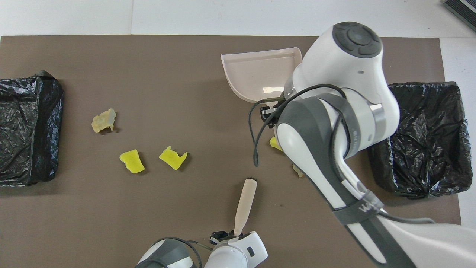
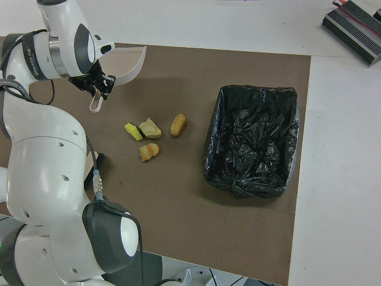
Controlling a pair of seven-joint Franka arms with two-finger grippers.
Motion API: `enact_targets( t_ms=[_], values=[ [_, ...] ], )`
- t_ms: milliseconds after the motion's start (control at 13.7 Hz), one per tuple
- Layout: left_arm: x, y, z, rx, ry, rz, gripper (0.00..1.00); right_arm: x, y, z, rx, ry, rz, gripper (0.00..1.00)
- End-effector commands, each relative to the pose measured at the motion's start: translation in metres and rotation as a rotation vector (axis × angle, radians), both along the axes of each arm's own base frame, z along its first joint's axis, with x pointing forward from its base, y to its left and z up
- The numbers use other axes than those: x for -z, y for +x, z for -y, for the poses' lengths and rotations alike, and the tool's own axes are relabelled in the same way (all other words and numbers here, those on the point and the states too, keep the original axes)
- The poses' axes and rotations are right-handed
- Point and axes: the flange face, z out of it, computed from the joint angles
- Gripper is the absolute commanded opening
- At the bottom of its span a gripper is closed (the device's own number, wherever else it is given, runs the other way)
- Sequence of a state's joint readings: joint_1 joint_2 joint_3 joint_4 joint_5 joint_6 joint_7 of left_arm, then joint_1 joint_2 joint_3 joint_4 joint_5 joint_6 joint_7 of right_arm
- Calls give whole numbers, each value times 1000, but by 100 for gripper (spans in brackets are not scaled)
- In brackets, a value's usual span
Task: Sweep and dump trash in bin
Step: 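Lift the dustpan with the right gripper while the left gripper grasps the brush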
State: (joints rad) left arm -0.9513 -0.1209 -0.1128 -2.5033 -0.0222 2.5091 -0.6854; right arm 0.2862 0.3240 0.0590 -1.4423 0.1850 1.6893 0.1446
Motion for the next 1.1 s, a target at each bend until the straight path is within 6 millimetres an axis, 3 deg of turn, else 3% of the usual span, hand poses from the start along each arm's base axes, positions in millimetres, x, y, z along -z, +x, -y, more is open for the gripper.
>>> enact_targets(
  t_ms=[0, 220, 366, 586, 732, 879, 1025],
  values=[
    [-33, 14, -3, -25, 68, -30, 0, -7, -14, 51, -126, 27, -10, 0],
    [-68, 56, -34, -127, 139, -78, 0, -4, -16, 86, -337, -32, -42, 0],
    [-82, 95, -82, -151, 200, -136, 0, -2, -20, 98, -540, -86, -34, 0],
    [-106, 170, -175, -57, 189, -176, 0, 11, -26, 99, -795, -142, -19, 0],
    [-107, 210, -242, 26, 160, -171, 0, 20, -23, 100, -1006, -134, -1, 0],
    [-102, 240, -295, 90, 133, -122, 0, 32, -22, 100, -1130, -125, 13, 0],
    [-86, 269, -342, 149, 144, -73, 0, 54, -28, 75, -1177, -118, -2, 0]
  ],
)
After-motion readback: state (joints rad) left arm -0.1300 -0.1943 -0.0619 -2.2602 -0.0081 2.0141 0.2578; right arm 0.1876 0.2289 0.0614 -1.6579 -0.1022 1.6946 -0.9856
